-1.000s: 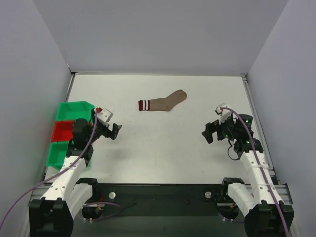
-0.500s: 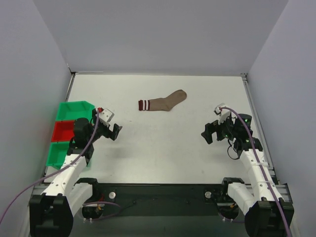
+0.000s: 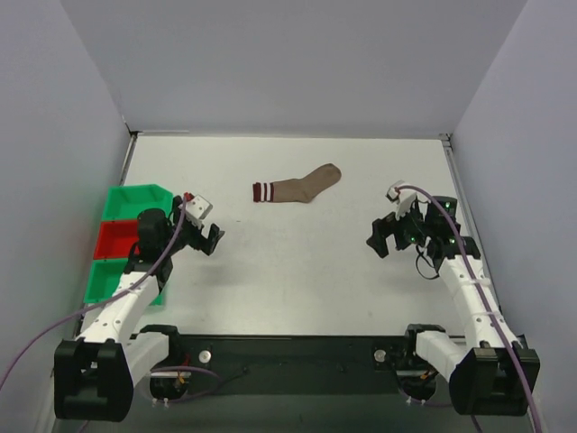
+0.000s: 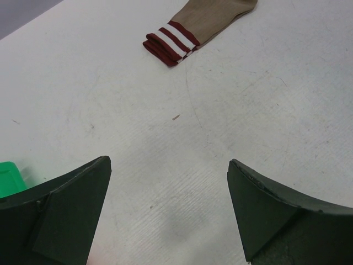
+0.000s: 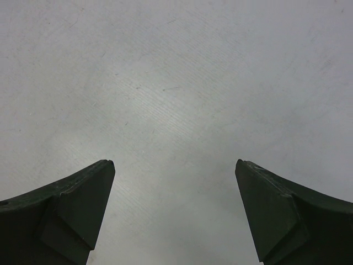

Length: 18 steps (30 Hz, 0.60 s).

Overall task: Roll the socks
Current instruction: Move the storage box to the center of the board.

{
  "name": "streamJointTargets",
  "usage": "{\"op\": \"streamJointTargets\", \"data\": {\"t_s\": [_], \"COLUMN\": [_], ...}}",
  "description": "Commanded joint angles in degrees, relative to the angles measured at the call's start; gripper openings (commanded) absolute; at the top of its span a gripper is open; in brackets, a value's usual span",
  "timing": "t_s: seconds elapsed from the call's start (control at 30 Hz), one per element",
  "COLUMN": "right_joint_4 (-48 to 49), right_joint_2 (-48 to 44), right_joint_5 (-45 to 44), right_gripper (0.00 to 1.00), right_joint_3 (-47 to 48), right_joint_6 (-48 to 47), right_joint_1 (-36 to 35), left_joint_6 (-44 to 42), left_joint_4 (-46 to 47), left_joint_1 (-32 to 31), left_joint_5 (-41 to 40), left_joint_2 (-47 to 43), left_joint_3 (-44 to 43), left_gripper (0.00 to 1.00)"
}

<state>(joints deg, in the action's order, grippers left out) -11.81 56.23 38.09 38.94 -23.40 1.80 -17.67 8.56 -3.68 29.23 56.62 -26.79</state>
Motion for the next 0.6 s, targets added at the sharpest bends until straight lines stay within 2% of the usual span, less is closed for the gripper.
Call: {"op": "streamJointTargets", "data": {"t_s": [0.0, 0.13, 0.27, 0.37, 0.57], "right_joint_4": [-4.79, -5.67, -5.59, -6.11, -9.98], "right_joint_2": [4.32, 12.30, 19.26, 25.14, 33.24], "right_joint_5": [-0.20, -5.65, -8.02, -10.48, -11.71], "right_gripper": [1.00, 1.00, 1.00, 1.00, 1.00], "right_joint_3": [7.37, 12.90, 18.17, 23.96, 32.77], "right_joint_6": [-4.97, -4.91, -3.24, -1.13, 2.39], "right_joint_1": [-4.15, -8.39, -11.55, -13.58, -15.42], "left_joint_6": [-2.19, -5.61, -4.92, -1.41, 1.67], "left_joint_4": [-4.68, -6.18, -6.45, -8.11, -17.86], "left_joint_1": [-1.24, -2.82, -3.61, -3.79, -2.56], "left_joint_5": [-1.10, -4.00, -7.43, -14.80, -29.57], "left_joint_2": [3.13, 6.04, 8.41, 10.17, 10.53], "left_joint_3": [-6.95, -10.21, -13.28, -17.59, -23.48], "left_gripper": [0.97, 0.97, 0.97, 0.97, 0.97]}}
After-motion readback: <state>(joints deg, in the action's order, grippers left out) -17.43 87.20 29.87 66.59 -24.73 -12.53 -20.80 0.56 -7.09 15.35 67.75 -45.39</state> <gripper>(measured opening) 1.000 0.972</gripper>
